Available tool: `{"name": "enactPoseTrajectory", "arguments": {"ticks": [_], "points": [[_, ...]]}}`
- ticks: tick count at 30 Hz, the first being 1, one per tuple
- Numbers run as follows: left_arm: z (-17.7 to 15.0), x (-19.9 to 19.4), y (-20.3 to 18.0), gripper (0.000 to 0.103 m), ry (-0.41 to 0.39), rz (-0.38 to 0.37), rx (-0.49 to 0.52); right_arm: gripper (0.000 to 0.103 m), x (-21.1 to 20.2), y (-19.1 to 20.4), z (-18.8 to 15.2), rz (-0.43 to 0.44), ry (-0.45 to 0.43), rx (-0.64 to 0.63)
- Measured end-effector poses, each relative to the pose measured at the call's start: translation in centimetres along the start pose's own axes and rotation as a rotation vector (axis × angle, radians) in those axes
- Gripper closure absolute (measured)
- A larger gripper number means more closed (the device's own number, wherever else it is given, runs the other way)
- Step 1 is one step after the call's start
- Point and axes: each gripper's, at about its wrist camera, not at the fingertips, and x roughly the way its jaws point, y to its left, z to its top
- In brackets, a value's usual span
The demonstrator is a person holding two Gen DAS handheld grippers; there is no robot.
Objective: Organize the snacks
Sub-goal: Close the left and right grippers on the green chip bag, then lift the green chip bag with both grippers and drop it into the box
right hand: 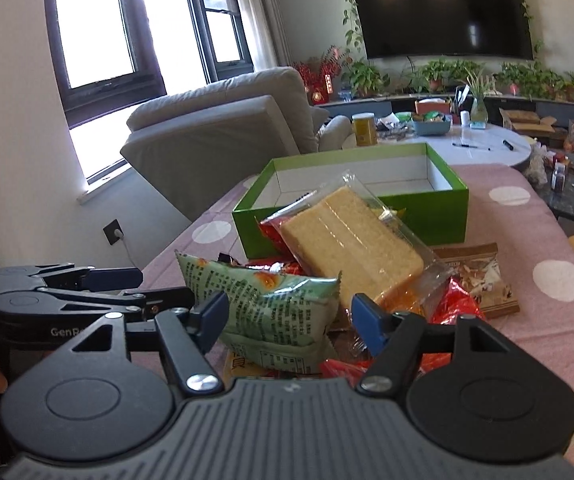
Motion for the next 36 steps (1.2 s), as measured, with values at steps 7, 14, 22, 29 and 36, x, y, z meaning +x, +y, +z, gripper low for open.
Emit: {"name": "enactPoseTrajectory", "arguments": {"ticks": [7,14,22,29,36], "points": [[0.1,1.2,-0.2,0.032,0.001,-0.037,0.0,0.011,1.3,-0.5,0.0,0.001,0.046,0.041],[0.4,2.3,-0.3,0.037,-0.001,-0.083,-0.007,0.011,1.8,-0.4,-0.1,0.007,0.055,0.039],[0.8,3.3,0.1,0.044,0.009,-0.162,-0.027,0.011,2.4,-1.2,0.1,0.037,0.054,0.055],[0.6,4.5,1.0,0.044,0.009,-0.284,-0.061,0.011,2.8,-1.9,0.3,0.079,0.057,0.085],[1.0,2.7,0.3,0.049,-0.036,-0.276,-0.028,0.011,2.1,-1.9,0.7,0.108,0.037,0.103]]}}
